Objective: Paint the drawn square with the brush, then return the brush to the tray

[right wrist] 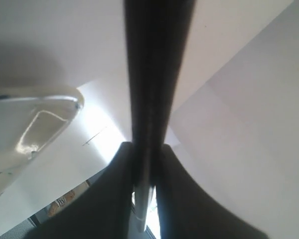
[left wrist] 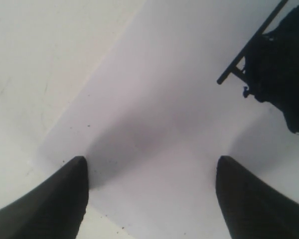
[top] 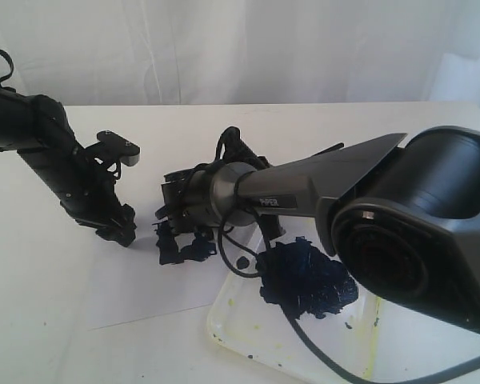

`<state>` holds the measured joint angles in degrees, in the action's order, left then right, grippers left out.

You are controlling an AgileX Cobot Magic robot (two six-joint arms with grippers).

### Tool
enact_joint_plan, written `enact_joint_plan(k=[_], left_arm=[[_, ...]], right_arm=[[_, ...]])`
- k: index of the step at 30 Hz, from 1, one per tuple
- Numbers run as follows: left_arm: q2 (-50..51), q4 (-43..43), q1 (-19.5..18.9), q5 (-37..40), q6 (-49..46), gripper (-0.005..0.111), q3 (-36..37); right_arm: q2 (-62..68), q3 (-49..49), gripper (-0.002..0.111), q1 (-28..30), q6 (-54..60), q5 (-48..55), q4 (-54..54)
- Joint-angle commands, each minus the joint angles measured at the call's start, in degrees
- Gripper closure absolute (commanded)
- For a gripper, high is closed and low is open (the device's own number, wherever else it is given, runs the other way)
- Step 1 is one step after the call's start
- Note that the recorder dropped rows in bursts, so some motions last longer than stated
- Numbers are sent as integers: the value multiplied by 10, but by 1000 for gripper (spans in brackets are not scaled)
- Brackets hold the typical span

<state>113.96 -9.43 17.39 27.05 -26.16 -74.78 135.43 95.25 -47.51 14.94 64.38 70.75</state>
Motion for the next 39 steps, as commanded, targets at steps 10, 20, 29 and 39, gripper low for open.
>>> enact_joint_plan(k=[10, 20, 29, 39], left_arm=[[4, -1, 0, 12, 5, 33, 8], [4, -1, 0, 12, 5, 33, 8], [4, -1, 0, 12, 6, 33, 8], [4, -1, 0, 12, 6, 33, 8]], right_arm=[[0, 3, 108, 5, -7, 56, 11], [0, 3, 108, 13, 1, 56, 15], [-6, 3, 108, 13, 43, 56, 13], [-40, -31, 108, 13, 94, 56, -3]])
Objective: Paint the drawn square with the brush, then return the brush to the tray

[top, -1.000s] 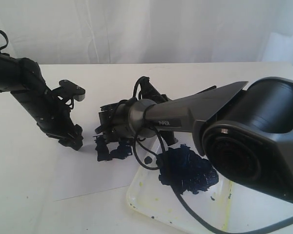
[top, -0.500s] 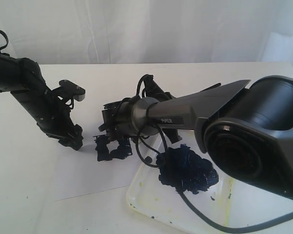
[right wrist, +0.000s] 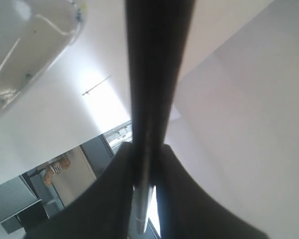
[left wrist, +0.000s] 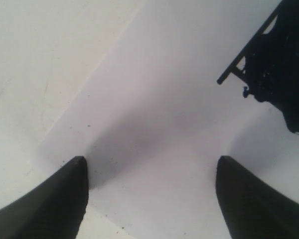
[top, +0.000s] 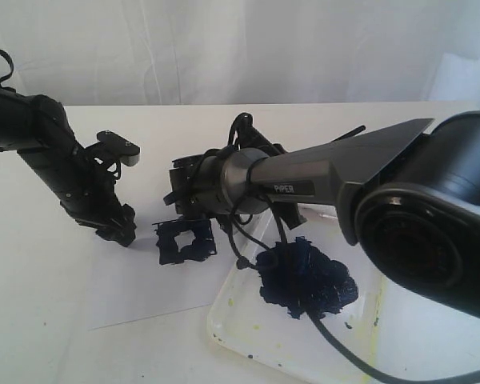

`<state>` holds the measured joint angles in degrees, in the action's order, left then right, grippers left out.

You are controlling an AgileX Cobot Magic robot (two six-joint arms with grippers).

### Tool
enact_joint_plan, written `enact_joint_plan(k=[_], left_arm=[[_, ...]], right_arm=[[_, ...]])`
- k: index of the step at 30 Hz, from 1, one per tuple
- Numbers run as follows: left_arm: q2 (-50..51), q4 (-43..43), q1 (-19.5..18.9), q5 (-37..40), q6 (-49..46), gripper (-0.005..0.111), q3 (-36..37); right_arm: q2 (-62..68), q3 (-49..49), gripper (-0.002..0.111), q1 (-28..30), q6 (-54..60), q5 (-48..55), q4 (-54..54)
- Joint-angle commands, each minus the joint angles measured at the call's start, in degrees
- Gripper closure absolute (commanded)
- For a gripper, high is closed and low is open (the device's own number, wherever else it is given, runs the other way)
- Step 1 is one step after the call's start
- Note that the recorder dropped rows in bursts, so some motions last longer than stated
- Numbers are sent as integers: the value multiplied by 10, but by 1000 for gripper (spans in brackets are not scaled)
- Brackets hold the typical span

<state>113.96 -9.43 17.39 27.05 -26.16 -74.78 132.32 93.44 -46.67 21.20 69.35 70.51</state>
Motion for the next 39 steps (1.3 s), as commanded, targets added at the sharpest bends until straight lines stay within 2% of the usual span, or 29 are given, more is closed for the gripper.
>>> enact_joint_plan(k=[1, 9, 13, 39], left_arm=[[4, -1, 0, 12, 6, 33, 8], [4, -1, 0, 12, 6, 33, 8], [4, -1, 0, 12, 6, 33, 8], [4, -2, 0, 11, 9, 33, 8]], right_arm=[[-9, -16, 108, 4, 31, 6, -1], [-9, -30, 108, 2, 32, 6, -15], [-9, -30, 108, -12, 73, 6, -15], [-10, -30, 108, -49, 66, -4, 15]])
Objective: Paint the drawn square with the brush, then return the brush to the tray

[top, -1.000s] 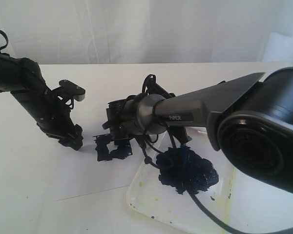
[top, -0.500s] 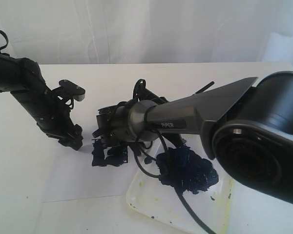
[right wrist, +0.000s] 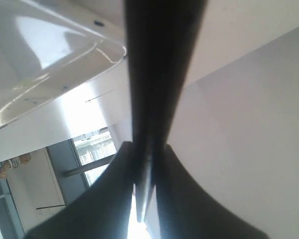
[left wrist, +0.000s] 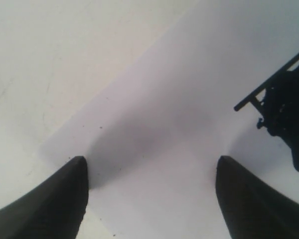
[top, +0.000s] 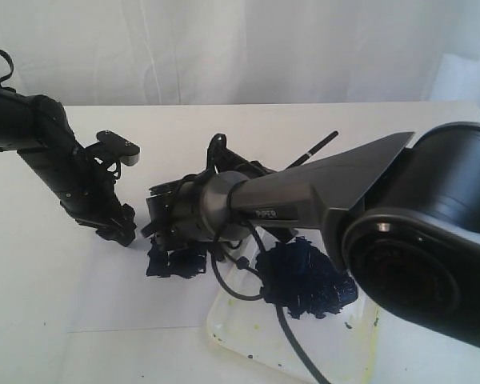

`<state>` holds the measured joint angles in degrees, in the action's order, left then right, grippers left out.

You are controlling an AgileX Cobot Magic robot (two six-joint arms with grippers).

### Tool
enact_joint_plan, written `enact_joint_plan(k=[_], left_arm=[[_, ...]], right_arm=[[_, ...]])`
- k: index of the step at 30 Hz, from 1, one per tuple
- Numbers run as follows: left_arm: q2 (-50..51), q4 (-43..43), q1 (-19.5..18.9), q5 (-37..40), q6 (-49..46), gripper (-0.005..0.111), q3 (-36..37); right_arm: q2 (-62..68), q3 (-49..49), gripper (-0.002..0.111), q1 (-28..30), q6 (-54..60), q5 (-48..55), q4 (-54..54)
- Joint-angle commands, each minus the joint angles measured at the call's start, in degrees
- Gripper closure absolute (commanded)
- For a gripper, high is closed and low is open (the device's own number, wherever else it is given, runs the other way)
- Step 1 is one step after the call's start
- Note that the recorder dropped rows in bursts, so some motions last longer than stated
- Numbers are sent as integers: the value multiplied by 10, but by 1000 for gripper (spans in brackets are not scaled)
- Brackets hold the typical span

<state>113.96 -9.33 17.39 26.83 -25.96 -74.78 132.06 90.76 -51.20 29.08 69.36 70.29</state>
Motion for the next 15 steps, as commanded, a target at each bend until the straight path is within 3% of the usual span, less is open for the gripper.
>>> enact_joint_plan(k=[1, 11, 15], left_arm=[[4, -3, 0, 13, 7, 33, 8], [4, -3, 0, 12, 7, 33, 8], [4, -3, 0, 12, 7, 33, 8]], right_arm=[[-8, -3, 108, -4, -23, -3, 23], [-11, -3, 108, -7, -23, -24, 14], [-11, -3, 108, -7, -79, -27, 26]])
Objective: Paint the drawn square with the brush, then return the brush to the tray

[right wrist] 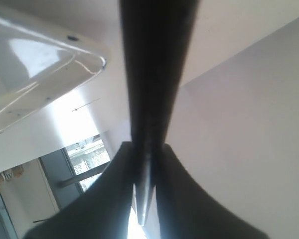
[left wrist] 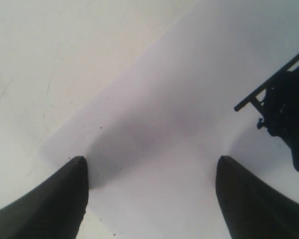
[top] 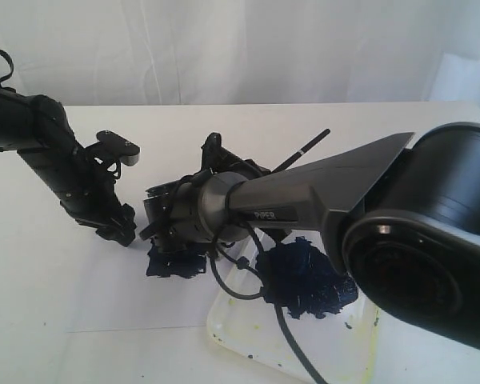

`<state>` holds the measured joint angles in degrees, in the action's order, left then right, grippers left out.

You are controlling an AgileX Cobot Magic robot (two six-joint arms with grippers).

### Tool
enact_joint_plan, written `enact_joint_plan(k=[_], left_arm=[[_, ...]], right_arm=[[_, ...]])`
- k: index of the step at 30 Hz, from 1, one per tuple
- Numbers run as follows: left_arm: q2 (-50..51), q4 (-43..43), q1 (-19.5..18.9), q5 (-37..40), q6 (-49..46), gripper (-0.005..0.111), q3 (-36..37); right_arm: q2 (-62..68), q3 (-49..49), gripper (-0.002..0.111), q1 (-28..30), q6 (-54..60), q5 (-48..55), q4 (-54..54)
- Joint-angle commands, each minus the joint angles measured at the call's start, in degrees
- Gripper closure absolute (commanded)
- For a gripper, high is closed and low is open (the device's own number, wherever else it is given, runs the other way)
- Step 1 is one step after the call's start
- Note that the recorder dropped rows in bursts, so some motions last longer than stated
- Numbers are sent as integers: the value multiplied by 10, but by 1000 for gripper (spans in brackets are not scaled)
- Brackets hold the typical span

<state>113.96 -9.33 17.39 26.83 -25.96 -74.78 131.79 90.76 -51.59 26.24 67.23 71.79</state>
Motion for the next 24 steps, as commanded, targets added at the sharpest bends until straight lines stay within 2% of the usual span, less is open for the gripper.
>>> enact_joint_plan(k=[1, 14, 17, 24], left_arm=[[4, -3, 0, 12, 7, 33, 8], [4, -4, 0, 12, 7, 33, 8], [4, -4, 0, 12, 7, 33, 8], [4, -4, 0, 12, 7, 33, 8]], right_arm=[[-8, -3, 108, -3, -65, -2, 16], [9, -2, 108, 19, -79, 16, 21], [9, -2, 108, 8, -15, 27, 8], [9, -2, 108, -25, 0, 27, 13]])
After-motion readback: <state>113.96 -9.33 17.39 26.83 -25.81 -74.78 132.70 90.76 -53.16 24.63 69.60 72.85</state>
